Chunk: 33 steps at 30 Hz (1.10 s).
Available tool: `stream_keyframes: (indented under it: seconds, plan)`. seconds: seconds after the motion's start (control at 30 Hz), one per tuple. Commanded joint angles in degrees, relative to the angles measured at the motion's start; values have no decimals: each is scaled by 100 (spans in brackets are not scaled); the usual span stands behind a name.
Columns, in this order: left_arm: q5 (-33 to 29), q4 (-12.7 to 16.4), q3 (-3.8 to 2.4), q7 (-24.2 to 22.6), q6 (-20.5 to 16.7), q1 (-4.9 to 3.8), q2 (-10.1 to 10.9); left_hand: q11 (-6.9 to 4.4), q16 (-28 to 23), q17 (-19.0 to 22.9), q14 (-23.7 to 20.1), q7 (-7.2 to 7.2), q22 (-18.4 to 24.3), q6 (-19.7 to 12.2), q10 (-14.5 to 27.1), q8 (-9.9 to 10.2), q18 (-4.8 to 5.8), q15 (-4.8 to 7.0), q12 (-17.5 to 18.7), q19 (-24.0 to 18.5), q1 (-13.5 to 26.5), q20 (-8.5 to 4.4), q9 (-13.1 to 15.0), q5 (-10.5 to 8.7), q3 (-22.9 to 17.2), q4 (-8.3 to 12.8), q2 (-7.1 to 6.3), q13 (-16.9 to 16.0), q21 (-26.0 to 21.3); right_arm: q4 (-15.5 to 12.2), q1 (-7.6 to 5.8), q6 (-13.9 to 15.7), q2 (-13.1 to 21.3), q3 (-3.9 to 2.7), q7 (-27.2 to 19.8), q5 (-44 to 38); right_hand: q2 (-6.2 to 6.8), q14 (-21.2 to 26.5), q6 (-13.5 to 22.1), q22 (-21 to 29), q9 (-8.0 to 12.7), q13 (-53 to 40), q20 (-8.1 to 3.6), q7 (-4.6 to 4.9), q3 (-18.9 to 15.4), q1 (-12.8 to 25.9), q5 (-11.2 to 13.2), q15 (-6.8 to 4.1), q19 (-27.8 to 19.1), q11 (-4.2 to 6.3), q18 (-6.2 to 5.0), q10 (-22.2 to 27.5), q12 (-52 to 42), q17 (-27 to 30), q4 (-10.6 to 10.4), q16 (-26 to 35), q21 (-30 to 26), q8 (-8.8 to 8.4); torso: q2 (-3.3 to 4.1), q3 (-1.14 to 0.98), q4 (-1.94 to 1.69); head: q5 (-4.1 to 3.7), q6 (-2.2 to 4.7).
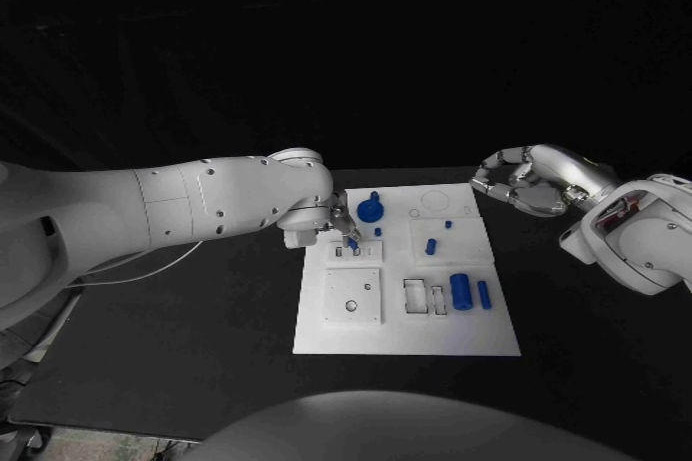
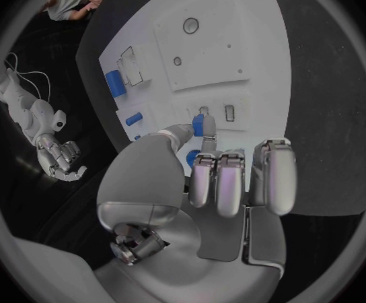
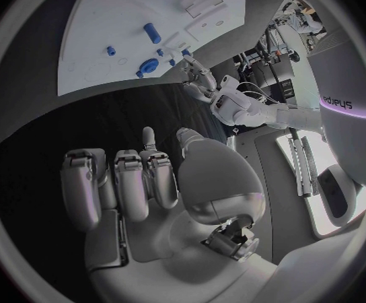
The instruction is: Assemble the parts on the task board
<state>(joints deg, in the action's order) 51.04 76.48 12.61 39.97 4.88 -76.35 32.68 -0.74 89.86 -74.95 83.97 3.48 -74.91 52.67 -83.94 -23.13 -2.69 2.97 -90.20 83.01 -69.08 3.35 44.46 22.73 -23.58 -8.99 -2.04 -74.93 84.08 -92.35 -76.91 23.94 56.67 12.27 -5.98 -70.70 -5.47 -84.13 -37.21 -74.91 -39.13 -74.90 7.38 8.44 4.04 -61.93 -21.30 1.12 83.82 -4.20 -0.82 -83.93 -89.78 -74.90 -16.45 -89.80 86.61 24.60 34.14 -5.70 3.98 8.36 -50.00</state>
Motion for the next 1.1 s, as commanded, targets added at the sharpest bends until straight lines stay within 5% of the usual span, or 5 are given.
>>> stream_keyframes:
  seconds: [0.03, 1.1]
  plan:
    - [392, 125, 3, 185, -426, -1, 44, 22, 14, -1505, 603, 1, -933, -19, -606, 37, 46, 15, 20, 29, 66, 0, -6, -33, -20, -27, -18, -1507, -19, -1, 57, 143, 17, 1, -67, -47, 10, -587, 6, -1336, 10, -1510, 41, 21, -26, -61, -27, 35, 235, -47, -48, -607, -22, -1510, 14, -20, -39, -17, -2, 7, -4, 6, 0]
    - [170, 208, 17, 254, -510, 195, 100, 34, 14, -1505, 603, 17, -930, -28, -606, 101, 43, 8, 20, 26, 126, 7, -46, -83, -38, -91, -10, -1507, -30, 117, 270, 146, -29, 0, -88, -15, 8, -587, 32, -1332, 36, -1510, 42, 27, -24, -111, -52, 36, 225, -51, -52, -607, -22, -1510, 18, -20, -50, -34, -3, -2, 11, 6, 0]
